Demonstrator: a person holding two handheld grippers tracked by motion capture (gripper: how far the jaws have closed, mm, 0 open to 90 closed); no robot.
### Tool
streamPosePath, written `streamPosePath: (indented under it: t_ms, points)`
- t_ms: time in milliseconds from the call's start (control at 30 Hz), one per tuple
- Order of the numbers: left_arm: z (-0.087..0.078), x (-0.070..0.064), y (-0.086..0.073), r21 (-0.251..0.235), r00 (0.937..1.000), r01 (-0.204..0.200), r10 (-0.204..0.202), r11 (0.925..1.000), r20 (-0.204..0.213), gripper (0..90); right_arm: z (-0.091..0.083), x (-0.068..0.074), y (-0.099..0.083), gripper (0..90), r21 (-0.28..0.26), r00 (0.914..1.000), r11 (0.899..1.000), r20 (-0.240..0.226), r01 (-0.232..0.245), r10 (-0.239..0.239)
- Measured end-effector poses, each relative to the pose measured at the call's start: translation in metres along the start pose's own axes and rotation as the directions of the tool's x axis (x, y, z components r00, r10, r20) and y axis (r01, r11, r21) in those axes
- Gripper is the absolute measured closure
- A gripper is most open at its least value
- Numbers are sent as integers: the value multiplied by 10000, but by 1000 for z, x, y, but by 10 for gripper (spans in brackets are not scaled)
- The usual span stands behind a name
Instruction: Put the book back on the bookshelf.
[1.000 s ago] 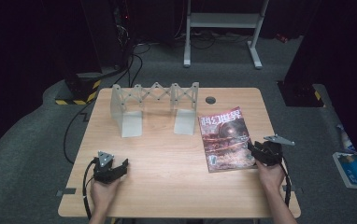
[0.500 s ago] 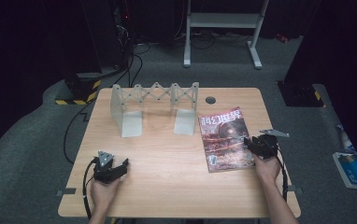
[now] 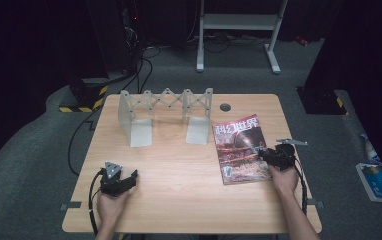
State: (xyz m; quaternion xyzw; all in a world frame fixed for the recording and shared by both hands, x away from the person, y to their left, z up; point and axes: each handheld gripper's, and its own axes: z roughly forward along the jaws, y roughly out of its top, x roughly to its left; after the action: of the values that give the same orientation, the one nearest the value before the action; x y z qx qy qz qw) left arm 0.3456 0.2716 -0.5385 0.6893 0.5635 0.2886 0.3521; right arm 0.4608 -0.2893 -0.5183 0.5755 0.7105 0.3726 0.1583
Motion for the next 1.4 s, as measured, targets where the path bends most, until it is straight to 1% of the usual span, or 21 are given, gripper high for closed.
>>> streamPosePath:
  t_ms: [167, 333, 400, 500, 800, 933, 1067, 1400]
  points:
    - [0, 0, 0, 2, 10000, 3, -3, 10000, 2, 294, 0, 2, -4, 529, -257, 9990, 9988, 145, 422, -418]
    - [0, -1, 0, 5, 10000, 26, -26, 10000, -31, 293, -1, 5, -6, 530, -209, 9968, 9968, 236, 775, -770]
    - [0, -1, 0, 7, 10000, 23, -23, 10000, -34, 293, -2, 5, -7, 530, -200, 9967, 9967, 222, 787, -783]
    - [0, -1, 0, 7, 10000, 23, -23, 10000, -32, 293, -5, 8, -11, 531, -282, 9944, 9944, 319, 1021, -1012]
    - [0, -1, 0, 6, 10000, 15, -15, 10000, -23, 293, -9, 13, -18, 533, -379, 9920, 9920, 415, 1206, -1190]
    - [0, -1, 0, 7, 10000, 18, -18, 10000, -13, 293, -10, 14, -19, 533, -432, 9920, 9918, 447, 1204, -1184]
    - [-1, -1, 0, 8, 10000, 13, -13, 10000, -3, 293, -12, 16, -20, 535, -403, 9890, 9892, 509, 1410, -1389]
    - [-1, -1, -1, -2, 10000, 8, -8, 10000, -8, 293, -17, 21, -27, 536, -404, 9875, 9881, 588, 1487, -1462]
